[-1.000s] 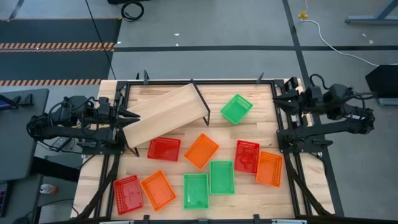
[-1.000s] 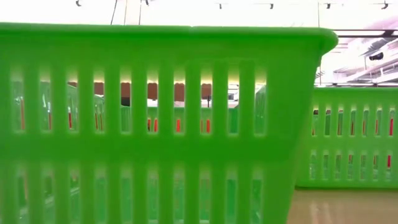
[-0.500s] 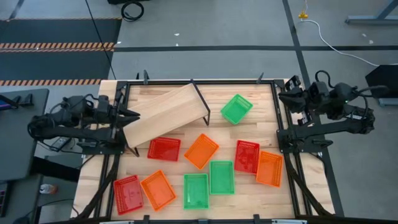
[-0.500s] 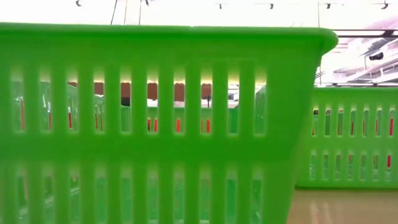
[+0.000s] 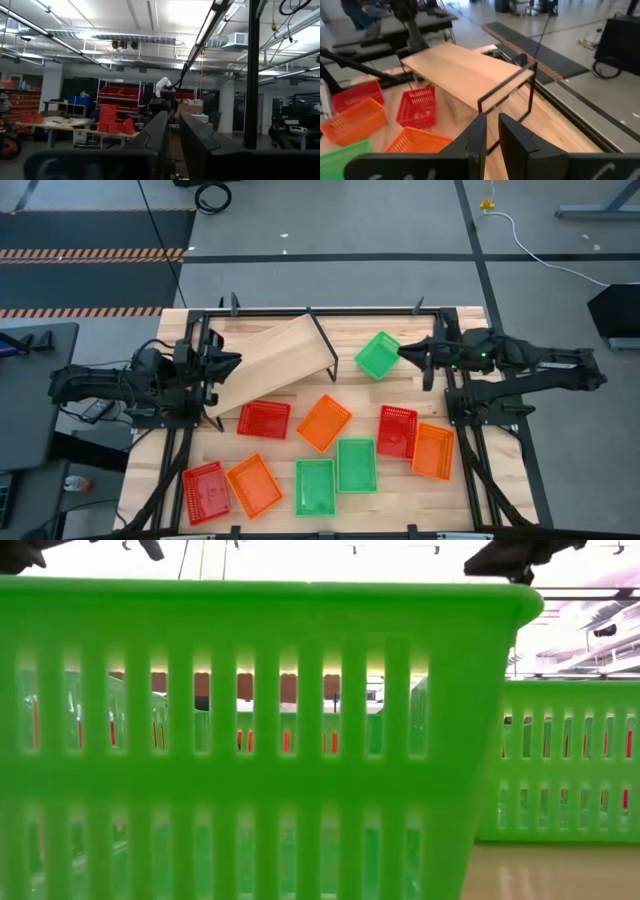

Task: Stack baskets on shelf by color
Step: Put the top green bin on the shelf

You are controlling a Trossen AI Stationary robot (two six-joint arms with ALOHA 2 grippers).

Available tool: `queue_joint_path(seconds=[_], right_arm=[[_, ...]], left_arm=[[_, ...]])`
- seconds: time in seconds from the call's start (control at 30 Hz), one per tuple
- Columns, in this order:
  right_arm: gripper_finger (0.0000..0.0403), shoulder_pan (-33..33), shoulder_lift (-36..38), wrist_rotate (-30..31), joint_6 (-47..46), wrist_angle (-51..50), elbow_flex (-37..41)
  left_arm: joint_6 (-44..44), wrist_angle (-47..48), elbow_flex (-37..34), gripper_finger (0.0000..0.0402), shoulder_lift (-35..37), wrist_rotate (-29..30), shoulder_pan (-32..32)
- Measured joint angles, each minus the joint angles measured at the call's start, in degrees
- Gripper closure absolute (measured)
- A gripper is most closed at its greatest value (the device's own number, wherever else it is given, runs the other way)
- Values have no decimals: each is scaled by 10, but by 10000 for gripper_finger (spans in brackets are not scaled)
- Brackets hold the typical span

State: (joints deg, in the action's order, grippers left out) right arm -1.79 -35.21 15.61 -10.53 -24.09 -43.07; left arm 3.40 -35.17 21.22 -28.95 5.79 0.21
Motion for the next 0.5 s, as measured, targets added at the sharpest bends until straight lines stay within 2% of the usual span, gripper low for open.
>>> queue_joint_path(seconds=[0.17,0.37,0.43,0.5], right_arm=[[347,-2,-35,-12,-12,48,0],[347,-2,-61,-49,-17,56,0],[347,-2,-70,-49,-27,60,0],[347,-2,-78,-50,-38,61,0]], left_arm=[[-7,6,2,350,1,0,0],[-72,51,2,346,1,0,0],[-73,96,15,342,1,1,0],[-56,185,51,338,-2,10,0]])
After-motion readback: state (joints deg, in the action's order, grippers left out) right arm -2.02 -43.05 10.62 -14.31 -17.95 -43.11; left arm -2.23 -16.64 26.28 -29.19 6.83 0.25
